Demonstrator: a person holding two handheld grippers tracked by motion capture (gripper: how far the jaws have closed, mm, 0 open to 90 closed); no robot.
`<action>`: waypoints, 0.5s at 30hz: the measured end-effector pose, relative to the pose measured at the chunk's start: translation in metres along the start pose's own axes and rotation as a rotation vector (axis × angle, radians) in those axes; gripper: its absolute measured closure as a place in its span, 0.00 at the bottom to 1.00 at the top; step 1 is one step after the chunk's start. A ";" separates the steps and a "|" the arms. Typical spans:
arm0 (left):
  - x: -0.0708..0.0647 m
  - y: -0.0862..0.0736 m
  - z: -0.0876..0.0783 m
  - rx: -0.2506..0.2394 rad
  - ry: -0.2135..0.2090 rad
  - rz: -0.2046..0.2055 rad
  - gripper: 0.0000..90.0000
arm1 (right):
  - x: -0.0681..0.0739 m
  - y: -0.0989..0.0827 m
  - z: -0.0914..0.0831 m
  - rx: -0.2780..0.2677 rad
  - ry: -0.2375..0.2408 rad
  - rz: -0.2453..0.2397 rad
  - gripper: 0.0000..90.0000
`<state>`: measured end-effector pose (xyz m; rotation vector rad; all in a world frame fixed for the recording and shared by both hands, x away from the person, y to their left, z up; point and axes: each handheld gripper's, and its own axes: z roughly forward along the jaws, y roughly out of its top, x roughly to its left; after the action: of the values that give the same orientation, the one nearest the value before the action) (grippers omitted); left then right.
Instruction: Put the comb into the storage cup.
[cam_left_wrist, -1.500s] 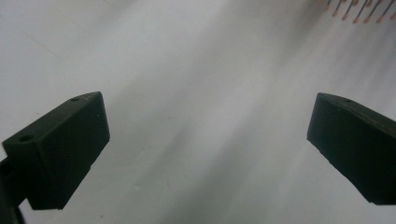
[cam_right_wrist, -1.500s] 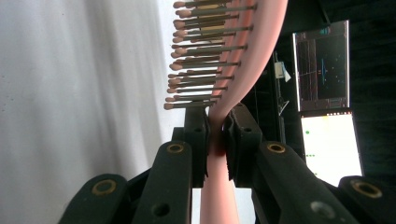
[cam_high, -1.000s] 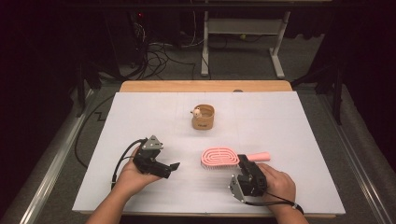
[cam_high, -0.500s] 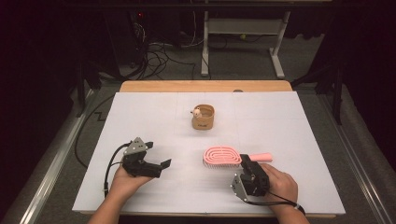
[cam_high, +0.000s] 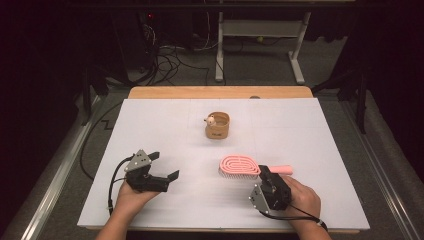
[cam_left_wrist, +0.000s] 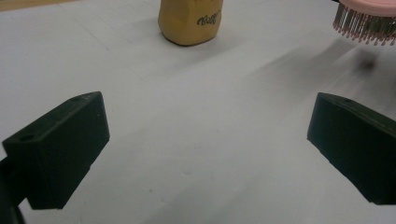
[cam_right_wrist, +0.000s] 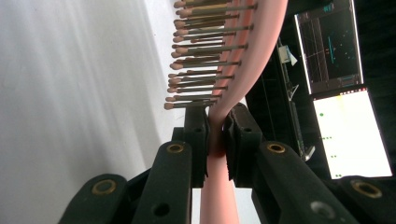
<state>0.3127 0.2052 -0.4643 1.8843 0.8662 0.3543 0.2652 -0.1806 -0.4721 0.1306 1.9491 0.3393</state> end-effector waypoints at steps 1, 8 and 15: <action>0.000 0.000 0.000 -0.004 -0.001 -0.004 0.00 | -0.001 0.000 0.000 -0.003 0.001 0.008 0.90; -0.001 -0.003 0.000 -0.017 -0.007 -0.004 0.00 | -0.008 -0.001 -0.004 -0.025 0.017 0.078 0.90; -0.004 -0.005 -0.004 -0.038 -0.009 -0.008 0.00 | -0.015 -0.006 -0.007 -0.050 0.036 0.192 0.91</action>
<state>0.3059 0.2064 -0.4668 1.8456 0.8556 0.3544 0.2649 -0.1913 -0.4580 0.2820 1.9665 0.5195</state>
